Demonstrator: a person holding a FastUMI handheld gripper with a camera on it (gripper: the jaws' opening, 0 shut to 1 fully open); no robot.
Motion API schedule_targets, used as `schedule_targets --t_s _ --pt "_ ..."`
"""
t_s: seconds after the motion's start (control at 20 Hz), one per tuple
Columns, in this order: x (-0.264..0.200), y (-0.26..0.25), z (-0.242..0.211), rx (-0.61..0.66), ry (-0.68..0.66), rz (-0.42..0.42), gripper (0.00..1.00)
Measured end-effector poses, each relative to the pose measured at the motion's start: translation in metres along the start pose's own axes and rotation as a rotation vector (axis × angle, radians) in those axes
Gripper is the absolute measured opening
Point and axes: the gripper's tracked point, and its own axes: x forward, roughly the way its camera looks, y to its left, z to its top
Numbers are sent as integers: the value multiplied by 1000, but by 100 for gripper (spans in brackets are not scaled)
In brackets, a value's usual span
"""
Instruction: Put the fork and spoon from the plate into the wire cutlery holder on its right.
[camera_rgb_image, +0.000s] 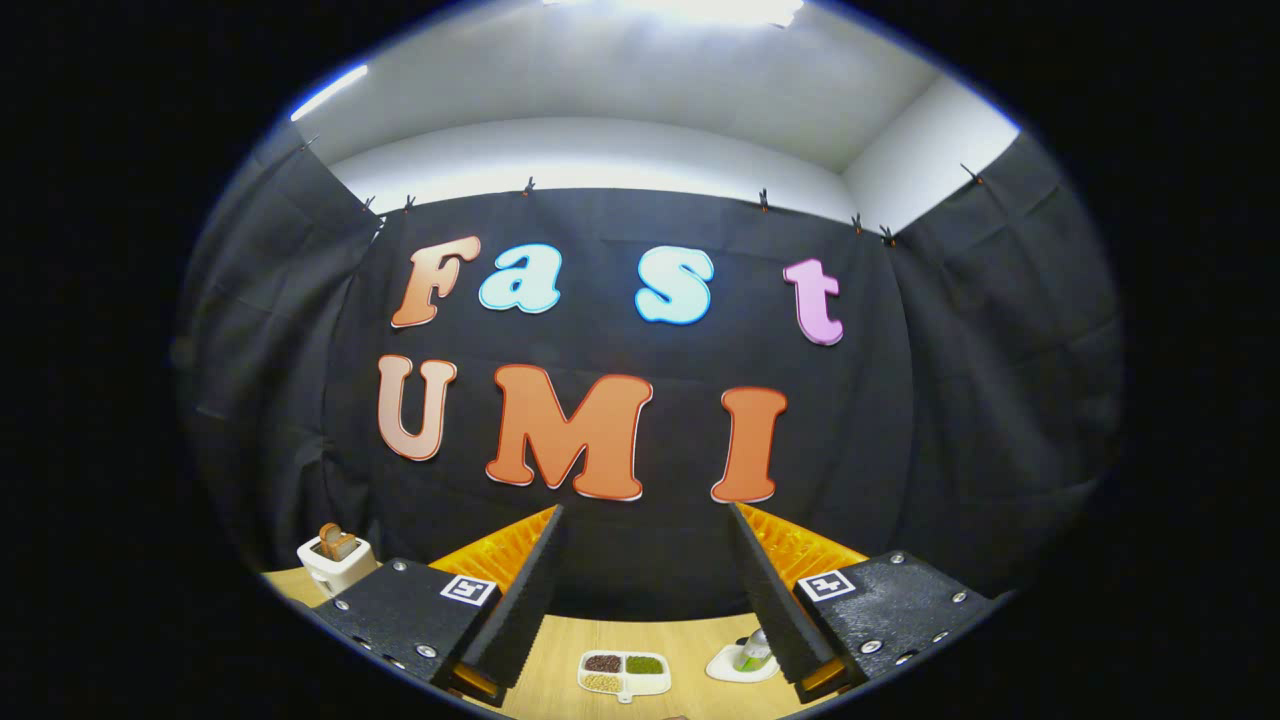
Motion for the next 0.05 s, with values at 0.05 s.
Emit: schedule_targets --t_s 0.05 --pt "-2 7 9 18 -10 13 95"
